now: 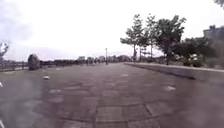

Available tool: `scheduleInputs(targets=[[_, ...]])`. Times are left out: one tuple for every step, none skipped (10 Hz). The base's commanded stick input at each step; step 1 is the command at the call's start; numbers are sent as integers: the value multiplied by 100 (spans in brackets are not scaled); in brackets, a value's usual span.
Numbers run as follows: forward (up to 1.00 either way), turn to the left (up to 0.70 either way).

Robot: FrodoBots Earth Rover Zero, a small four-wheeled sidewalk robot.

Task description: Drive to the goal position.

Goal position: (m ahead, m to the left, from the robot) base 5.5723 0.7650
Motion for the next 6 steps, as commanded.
scheduleInputs(targets=[[100, 0], [100, 0], [100, 0], [100, 0], [100, 0], [100, 0]])
